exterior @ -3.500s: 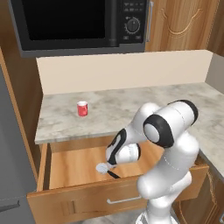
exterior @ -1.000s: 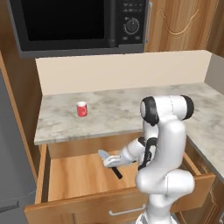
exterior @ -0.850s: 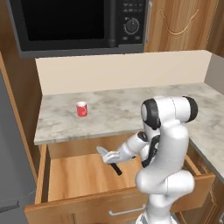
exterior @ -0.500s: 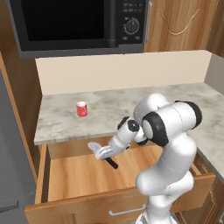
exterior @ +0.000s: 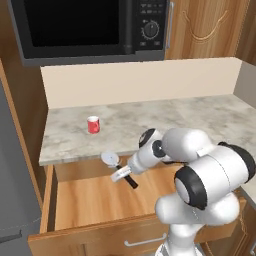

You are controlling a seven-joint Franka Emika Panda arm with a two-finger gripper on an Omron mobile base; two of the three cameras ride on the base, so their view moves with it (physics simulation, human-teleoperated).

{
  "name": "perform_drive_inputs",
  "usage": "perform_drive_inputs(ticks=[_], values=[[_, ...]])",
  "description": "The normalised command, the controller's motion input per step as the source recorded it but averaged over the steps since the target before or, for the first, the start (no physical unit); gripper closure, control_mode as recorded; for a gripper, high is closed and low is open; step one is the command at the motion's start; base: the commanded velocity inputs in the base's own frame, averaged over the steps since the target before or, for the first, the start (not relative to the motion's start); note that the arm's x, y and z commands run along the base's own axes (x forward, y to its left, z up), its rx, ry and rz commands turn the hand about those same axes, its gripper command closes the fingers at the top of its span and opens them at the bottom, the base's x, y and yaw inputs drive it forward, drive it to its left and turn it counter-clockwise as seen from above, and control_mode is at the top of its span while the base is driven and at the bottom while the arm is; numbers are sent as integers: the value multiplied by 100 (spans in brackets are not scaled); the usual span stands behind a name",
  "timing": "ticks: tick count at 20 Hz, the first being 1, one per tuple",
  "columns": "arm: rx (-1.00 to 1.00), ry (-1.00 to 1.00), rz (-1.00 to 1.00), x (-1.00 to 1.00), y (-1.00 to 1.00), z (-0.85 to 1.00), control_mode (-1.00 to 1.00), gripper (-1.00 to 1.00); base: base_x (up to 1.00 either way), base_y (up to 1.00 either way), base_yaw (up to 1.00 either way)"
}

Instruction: Pick the pizza cutter from the drawer and place it on the counter.

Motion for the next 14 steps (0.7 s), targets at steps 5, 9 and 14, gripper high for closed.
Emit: perform_drive_inputs(ticks=[5, 9, 14], values=[[5, -3, -1, -1, 0, 100, -100, 100, 0, 0, 0], [14, -23, -14, 5, -22, 100, -100, 100, 0, 0, 0], [21, -30, -22, 31, -54, 100, -100, 100, 0, 0, 0]])
